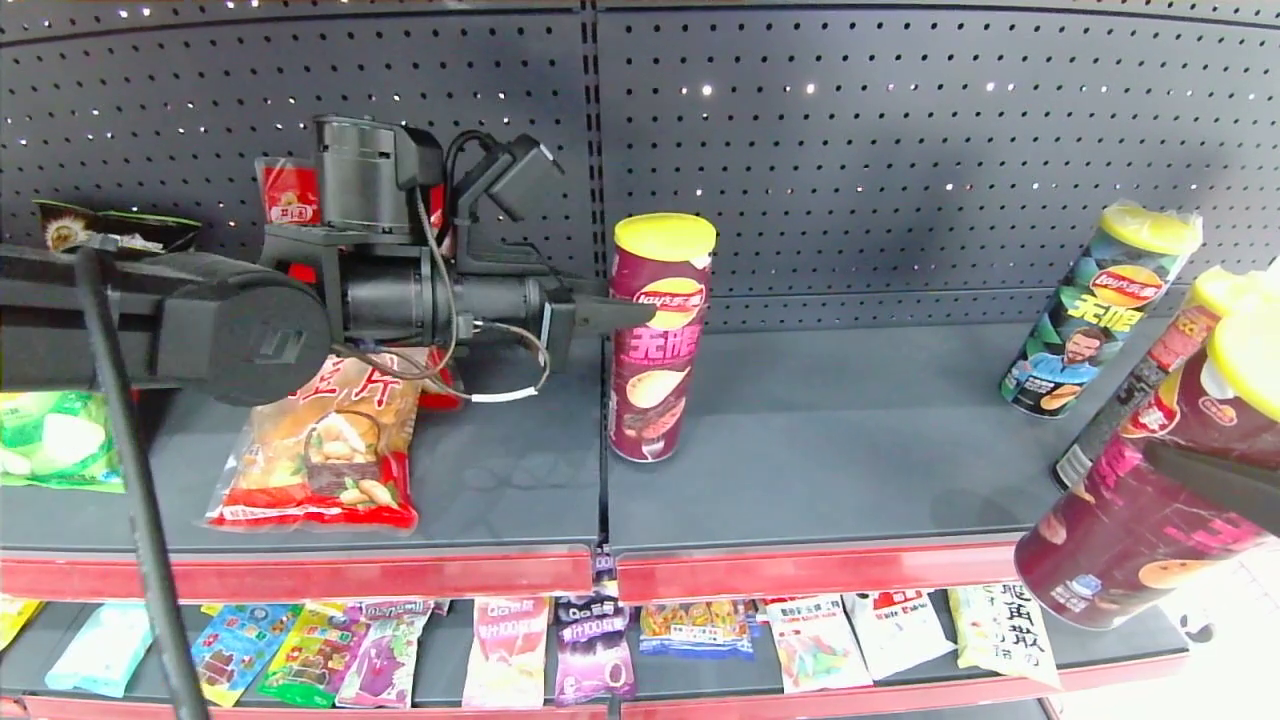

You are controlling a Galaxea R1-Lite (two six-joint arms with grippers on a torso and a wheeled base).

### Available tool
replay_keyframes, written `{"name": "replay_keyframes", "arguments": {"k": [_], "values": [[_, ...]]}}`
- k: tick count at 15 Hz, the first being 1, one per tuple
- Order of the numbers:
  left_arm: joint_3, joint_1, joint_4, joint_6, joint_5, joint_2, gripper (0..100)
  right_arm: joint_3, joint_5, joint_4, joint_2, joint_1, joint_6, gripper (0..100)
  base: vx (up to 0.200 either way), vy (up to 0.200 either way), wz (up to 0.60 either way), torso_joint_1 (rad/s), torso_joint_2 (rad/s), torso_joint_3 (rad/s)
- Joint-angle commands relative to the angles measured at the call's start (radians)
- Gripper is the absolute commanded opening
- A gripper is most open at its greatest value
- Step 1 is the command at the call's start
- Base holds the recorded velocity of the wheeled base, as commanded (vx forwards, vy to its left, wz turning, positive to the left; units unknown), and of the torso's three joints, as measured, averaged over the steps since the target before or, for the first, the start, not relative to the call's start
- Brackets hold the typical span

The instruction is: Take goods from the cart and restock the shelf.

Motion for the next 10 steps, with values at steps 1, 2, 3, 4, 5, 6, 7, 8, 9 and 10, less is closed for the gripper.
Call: {"name": "replay_keyframes", "arguments": {"k": [1, 2, 3, 4, 5, 6, 7, 8, 9, 10], "values": [[0.014, -0.028, -0.001, -0.001, -0.003, -0.019, 0, 0.0, 0.0, -0.001, 0.0, 0.0, 0.0, 0, 0.0, 0.0, 0.0, 0.0, 0.0, 0.0], [0.026, -0.038, -0.001, -0.001, -0.004, -0.019, 0, 0.0, 0.0, -0.001, 0.0, 0.0, 0.0, 0, 0.0, 0.0, 0.0, 0.0, 0.0, 0.0], [0.038, -0.04, -0.001, -0.001, -0.013, -0.019, 0, 0.0, 0.0, -0.001, -0.002, 0.0, 0.0, 0, 0.0, 0.0, 0.0, 0.0, 0.0, 0.0], [0.06, -0.041, -0.001, -0.001, -0.03, -0.022, 0, 0.0, 0.0, -0.001, -0.002, -0.001, 0.0, 0, 0.0, 0.0, 0.0, 0.0, 0.0, 0.0], [0.075, -0.041, -0.002, -0.001, -0.036, -0.024, 0, 0.0, 0.0, -0.001, -0.002, 0.0, 0.0, 0, 0.0, 0.0, 0.0, 0.0, 0.0, 0.0], [0.085, -0.041, -0.007, -0.001, -0.041, -0.029, 0, 0.002, 0.0, -0.001, 0.0, -0.001, 0.0, 0, 0.0, 0.0, 0.0, 0.0, 0.0, 0.0], [0.098, -0.043, -0.03, -0.001, -0.046, -0.027, 0, 0.0, 0.0, -0.001, 0.0, 0.0, 0.0, 0, 0.0, 0.0, 0.0, 0.0, 0.0, 0.0], [0.121, -0.043, -0.06, -0.001, -0.046, -0.026, 0, 0.0, 0.0, -0.001, 0.002, 0.0, 0.0, 0, 0.0, 0.0, 0.0, 0.0, 0.0, 0.0], [0.149, -0.046, -0.086, -0.001, -0.047, -0.026, 0, -0.001, 0.0, -0.001, 0.002, 0.0, 0.0, 0, 0.0, 0.0, 0.0, 0.0, 0.0, 0.0], [0.17, -0.054, -0.102, -0.003, -0.049, -0.03, 0, -0.001, 0.0, -0.001, 0.002, 0.0, 0.0, 0, 0.0, 0.0, 0.0, 0.0, 0.0, 0.0]]}}
